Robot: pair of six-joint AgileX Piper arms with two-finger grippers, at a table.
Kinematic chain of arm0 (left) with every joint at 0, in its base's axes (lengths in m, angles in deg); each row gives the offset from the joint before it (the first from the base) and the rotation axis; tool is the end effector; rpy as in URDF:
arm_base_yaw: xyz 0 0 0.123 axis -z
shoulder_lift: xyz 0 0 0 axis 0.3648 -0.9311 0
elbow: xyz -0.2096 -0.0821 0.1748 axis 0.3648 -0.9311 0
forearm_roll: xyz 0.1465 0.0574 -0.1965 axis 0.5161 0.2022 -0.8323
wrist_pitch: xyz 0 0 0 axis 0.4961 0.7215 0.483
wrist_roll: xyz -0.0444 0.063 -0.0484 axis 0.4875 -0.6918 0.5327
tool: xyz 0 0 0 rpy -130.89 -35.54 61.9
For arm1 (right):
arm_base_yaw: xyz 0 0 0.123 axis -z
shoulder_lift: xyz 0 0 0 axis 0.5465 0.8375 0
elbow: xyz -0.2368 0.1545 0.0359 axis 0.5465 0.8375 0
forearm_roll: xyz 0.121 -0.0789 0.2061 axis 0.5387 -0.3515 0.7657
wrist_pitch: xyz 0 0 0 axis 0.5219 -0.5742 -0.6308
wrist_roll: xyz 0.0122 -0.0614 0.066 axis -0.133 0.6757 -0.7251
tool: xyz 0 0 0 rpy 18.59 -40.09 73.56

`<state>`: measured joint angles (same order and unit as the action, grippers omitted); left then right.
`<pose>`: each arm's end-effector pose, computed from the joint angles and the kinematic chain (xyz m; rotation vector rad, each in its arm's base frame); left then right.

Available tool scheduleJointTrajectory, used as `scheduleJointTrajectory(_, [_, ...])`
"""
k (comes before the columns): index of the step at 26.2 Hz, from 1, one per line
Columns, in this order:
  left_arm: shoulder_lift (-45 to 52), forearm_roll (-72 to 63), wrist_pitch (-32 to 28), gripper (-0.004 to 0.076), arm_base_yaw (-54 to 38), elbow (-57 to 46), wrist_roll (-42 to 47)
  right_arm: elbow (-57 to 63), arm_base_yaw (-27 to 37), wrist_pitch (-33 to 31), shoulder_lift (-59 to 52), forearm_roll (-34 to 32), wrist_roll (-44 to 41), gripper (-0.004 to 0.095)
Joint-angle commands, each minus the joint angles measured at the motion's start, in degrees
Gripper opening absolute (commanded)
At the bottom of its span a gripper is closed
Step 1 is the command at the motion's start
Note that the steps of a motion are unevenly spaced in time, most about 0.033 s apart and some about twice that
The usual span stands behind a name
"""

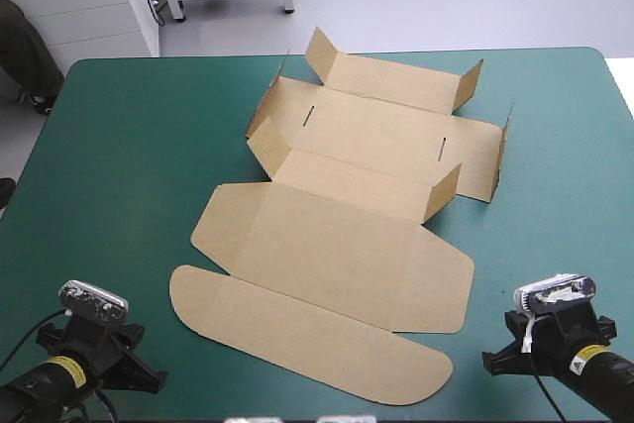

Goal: Fold the box

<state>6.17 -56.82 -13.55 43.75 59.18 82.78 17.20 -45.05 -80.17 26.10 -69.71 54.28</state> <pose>0.0596 -0.0190 0.2661 0.4563 2.3662 -0.1083 0.0705 0.0261 0.2689 -0.3591 2.2962 0.2193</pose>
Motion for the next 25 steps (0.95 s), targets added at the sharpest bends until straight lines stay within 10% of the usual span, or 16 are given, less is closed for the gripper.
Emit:
scheduleJointTrajectory(1, [-0.28,-0.32,-2.63,-0.0008,0.09,1.95,0.17,-1.28,0.10,3.11,0.34,0.22,0.15,-0.0020])
scheduleJointTrajectory(18, [-0.28,-0.32,-2.63,-0.0008,0.09,1.95,0.17,-1.28,0.10,3.11,0.34,0.45,0.37,0.0021])
scheduleJointTrajectory(25, [-0.28,-0.32,-2.63,-0.0008,0.09,1.95,0.17,-1.28,0.10,3.11,0.34,0.45,-0.26,0.0481])
